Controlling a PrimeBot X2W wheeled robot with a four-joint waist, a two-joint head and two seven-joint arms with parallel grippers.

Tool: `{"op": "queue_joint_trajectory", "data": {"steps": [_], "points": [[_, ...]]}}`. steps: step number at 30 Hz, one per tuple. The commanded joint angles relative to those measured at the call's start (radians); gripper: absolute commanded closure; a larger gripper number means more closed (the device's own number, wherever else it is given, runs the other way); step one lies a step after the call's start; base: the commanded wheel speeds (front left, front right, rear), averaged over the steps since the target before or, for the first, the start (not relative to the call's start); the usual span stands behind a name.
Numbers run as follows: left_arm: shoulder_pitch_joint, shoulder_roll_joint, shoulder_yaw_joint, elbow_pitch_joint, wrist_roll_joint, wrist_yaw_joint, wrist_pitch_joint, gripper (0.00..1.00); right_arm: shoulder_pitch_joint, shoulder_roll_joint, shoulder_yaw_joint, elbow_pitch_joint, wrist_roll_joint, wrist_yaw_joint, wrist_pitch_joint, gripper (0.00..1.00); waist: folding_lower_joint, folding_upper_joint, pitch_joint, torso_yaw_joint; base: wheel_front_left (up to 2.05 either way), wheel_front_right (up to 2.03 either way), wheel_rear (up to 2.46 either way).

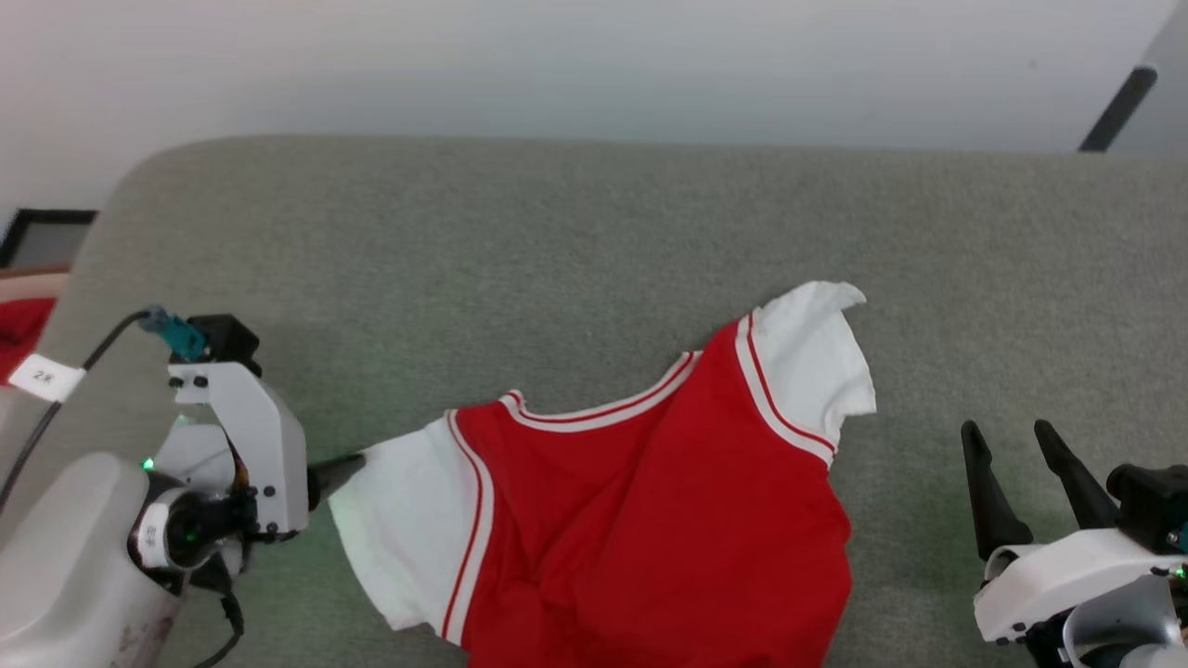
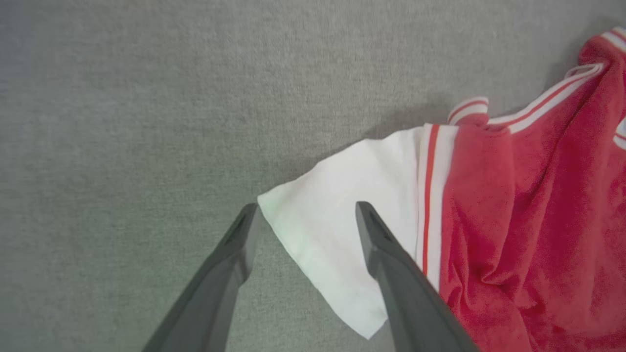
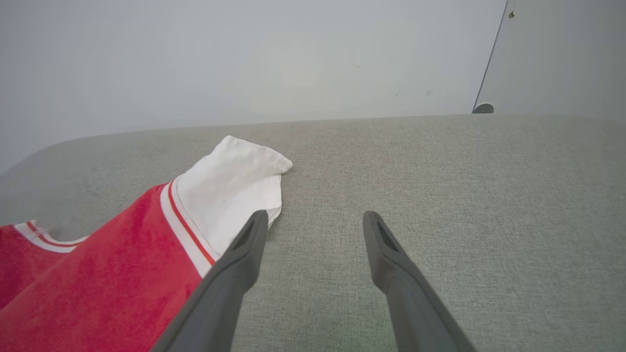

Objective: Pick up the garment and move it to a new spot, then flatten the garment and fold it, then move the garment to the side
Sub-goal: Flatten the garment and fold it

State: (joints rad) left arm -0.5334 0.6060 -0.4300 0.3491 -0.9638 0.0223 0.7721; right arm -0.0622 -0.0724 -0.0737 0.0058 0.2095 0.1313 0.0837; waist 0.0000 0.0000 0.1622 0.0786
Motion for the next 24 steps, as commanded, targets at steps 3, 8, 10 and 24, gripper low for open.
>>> {"op": "queue_joint_trajectory", "data": {"steps": [3, 8, 10, 24], "points": [[-0.019, 0.005, -0.021, 0.020, 0.009, 0.022, 0.054, 0.00, -0.021, -0.006, 0.006, -0.002, -0.008, -0.001, -0.003, 0.00, 0.0000, 0.0000, 0.056, -0.043, 0.00, 0.00, 0.00], [-0.040, 0.005, -0.052, 0.066, 0.039, 0.043, 0.083, 0.00, -0.037, -0.010, 0.007, -0.008, -0.011, -0.001, 0.002, 0.00, 0.0000, 0.0000, 0.075, -0.053, 0.00, 0.00, 0.00], [-0.044, -0.012, -0.060, 0.095, 0.043, 0.049, 0.077, 0.00, -0.042, -0.011, 0.005, -0.008, -0.011, -0.001, 0.003, 0.00, 0.0000, 0.0000, 0.079, -0.053, 0.00, 0.00, 0.00], [-0.100, -0.096, -0.075, 0.240, 0.029, -0.010, 0.029, 1.00, -0.115, -0.096, 0.069, -0.037, 0.083, -0.001, 0.205, 0.00, 0.0000, 0.0000, 0.065, -0.014, 0.00, 0.00, 0.00]]}}
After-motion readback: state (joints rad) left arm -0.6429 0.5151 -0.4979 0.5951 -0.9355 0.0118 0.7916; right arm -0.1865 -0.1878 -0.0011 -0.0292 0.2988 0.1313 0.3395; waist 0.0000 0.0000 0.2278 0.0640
